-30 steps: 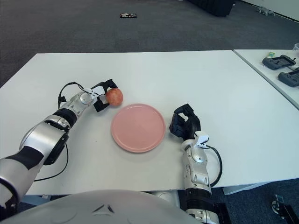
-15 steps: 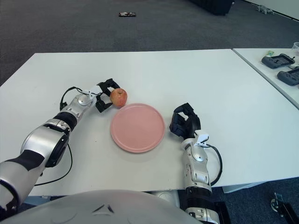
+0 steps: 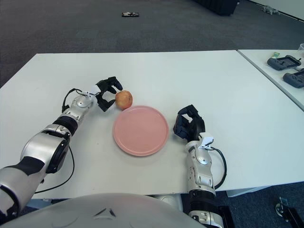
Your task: Put the apple into the plate.
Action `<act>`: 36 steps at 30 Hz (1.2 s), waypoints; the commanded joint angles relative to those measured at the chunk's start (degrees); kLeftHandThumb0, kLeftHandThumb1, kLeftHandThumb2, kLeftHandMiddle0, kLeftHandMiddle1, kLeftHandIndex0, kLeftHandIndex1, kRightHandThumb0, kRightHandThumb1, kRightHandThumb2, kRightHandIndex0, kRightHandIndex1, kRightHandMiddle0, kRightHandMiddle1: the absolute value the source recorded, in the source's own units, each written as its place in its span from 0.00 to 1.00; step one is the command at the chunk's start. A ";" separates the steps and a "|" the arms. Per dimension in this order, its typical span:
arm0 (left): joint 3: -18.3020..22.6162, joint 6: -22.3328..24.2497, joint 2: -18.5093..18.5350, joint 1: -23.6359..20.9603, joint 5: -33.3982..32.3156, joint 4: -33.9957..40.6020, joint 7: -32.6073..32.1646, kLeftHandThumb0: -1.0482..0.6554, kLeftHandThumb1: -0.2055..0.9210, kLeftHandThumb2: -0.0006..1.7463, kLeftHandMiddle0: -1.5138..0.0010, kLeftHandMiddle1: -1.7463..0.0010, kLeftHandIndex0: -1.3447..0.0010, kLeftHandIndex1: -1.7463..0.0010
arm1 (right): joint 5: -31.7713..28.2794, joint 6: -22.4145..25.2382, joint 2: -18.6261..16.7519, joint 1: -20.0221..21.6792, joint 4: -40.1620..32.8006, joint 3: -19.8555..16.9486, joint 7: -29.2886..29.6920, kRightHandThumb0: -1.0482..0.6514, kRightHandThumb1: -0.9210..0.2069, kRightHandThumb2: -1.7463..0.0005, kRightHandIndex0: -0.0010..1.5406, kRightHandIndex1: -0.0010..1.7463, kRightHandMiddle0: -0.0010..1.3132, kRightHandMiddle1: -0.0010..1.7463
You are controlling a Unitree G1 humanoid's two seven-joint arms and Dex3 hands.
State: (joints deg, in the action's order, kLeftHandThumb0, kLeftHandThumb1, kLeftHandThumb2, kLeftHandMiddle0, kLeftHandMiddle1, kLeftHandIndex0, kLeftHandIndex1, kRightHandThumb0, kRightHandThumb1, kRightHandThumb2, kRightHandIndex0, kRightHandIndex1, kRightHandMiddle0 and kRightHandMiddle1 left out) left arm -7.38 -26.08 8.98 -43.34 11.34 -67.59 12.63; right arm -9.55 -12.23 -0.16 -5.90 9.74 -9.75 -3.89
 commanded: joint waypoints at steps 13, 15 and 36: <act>1.19 -1.76 -0.04 2.37 -2.20 5.44 2.37 0.61 0.09 1.00 0.36 0.08 0.48 0.00 | 1.04 4.88 0.17 -0.90 0.77 0.31 2.19 0.36 0.43 0.32 0.62 1.00 0.40 1.00; 1.12 -1.63 -0.01 2.66 -2.30 6.15 2.45 0.61 0.09 1.00 0.36 0.08 0.48 0.00 | 0.94 5.74 0.07 -0.92 0.38 0.22 2.43 0.36 0.42 0.33 0.61 1.00 0.39 1.00; -0.57 -2.72 0.23 4.90 -0.58 12.74 2.31 0.61 0.08 1.00 0.35 0.09 0.48 0.00 | 1.79 5.10 0.07 -1.07 0.16 0.32 2.55 0.36 0.40 0.35 0.61 1.00 0.38 1.00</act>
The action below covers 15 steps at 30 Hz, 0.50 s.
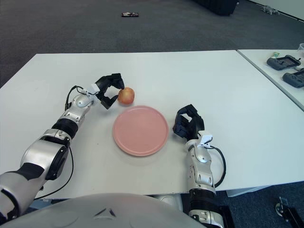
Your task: Put the apple into the plate.
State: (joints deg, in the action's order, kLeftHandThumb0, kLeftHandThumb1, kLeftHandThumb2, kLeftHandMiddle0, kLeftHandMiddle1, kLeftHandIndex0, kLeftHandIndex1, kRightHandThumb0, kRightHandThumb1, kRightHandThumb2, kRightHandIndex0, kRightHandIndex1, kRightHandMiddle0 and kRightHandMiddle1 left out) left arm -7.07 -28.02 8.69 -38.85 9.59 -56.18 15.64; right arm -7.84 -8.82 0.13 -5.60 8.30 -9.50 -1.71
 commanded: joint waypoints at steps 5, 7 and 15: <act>-2.98 -3.11 1.31 0.24 4.99 2.11 -3.96 0.61 0.11 1.00 0.38 0.04 0.50 0.00 | -0.08 2.68 -0.21 -1.20 1.60 -0.02 0.47 0.36 0.40 0.35 0.60 1.00 0.37 1.00; -3.77 -3.70 1.44 0.02 6.53 2.03 -5.64 0.61 0.10 1.00 0.38 0.02 0.47 0.04 | -0.44 3.29 -0.28 -1.10 1.55 -0.15 0.45 0.36 0.40 0.35 0.59 1.00 0.37 1.00; -7.57 -4.86 1.44 -3.23 12.42 -2.16 -11.02 0.48 0.42 0.71 0.82 0.07 0.87 0.09 | -0.98 1.88 -0.62 -0.91 2.33 -0.53 0.24 0.36 0.40 0.35 0.60 1.00 0.37 1.00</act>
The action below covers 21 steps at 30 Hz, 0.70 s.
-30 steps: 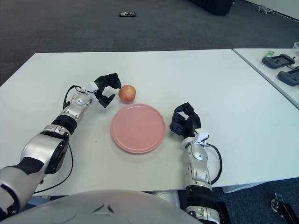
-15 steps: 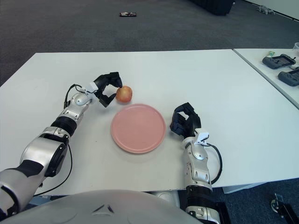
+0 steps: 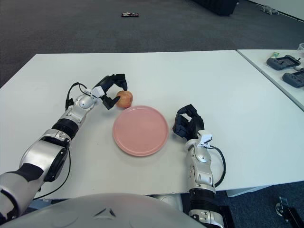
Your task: Put the apple into the plate.
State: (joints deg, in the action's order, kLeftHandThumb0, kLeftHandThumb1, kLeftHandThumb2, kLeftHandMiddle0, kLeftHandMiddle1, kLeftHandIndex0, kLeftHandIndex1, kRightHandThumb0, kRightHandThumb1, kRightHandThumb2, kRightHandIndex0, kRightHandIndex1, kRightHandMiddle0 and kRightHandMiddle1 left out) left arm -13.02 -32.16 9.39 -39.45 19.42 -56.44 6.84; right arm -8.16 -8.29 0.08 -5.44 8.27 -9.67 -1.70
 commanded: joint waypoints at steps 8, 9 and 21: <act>-9.58 -3.15 2.06 -5.99 14.17 -4.82 -12.00 0.19 0.46 0.61 0.99 0.72 0.99 0.60 | -0.75 0.83 -0.54 -0.93 2.82 -0.33 0.16 0.36 0.42 0.33 0.61 1.00 0.39 1.00; -10.31 -3.22 2.00 -6.37 15.08 -5.27 -13.05 0.18 0.47 0.60 0.99 0.75 1.00 0.63 | -0.74 0.81 -0.55 -0.94 2.82 -0.34 0.16 0.36 0.42 0.33 0.61 1.00 0.39 1.00; -23.31 -0.93 0.21 -11.89 29.32 -12.20 -23.70 0.06 0.62 0.51 1.00 1.00 1.00 0.99 | -0.68 0.40 -0.45 -0.94 2.99 -0.29 0.09 0.36 0.43 0.32 0.62 1.00 0.40 1.00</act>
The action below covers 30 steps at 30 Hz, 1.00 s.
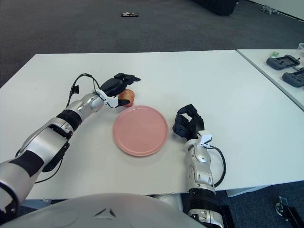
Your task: Put the apple into the plate.
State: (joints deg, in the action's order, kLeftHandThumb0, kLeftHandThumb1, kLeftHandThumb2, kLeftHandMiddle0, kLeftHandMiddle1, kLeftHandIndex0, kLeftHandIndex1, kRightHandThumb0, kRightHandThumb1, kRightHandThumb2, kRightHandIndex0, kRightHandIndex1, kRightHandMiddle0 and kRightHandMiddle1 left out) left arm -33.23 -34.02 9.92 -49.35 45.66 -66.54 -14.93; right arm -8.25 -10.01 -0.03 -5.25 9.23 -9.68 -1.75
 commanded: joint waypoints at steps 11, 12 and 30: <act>-10.23 3.54 -3.14 -3.78 8.59 -6.81 -3.81 0.03 0.66 0.48 1.00 1.00 1.00 1.00 | 0.26 1.50 -0.21 -1.52 1.79 0.18 0.33 0.36 0.42 0.33 0.61 1.00 0.39 1.00; -10.47 3.54 -3.20 -3.79 8.64 -6.98 -3.92 0.02 0.66 0.47 1.00 1.00 1.00 1.00 | 0.32 1.49 -0.22 -1.58 1.72 0.22 0.37 0.36 0.42 0.33 0.61 1.00 0.39 1.00; -14.16 5.20 -4.20 -4.57 9.04 -9.45 2.45 0.01 0.77 0.42 1.00 1.00 1.00 1.00 | -0.72 2.50 -0.80 -1.83 1.20 -0.35 0.54 0.36 0.41 0.34 0.61 1.00 0.38 1.00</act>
State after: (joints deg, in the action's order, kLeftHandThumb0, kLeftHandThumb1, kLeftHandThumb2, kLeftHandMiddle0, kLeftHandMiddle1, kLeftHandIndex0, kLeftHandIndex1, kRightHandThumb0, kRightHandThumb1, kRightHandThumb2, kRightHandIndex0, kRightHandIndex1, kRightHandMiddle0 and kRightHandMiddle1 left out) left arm -46.17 -29.67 5.49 -54.46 53.58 -74.50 -15.45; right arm -8.24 -9.17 -0.18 -5.55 8.52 -9.70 -1.41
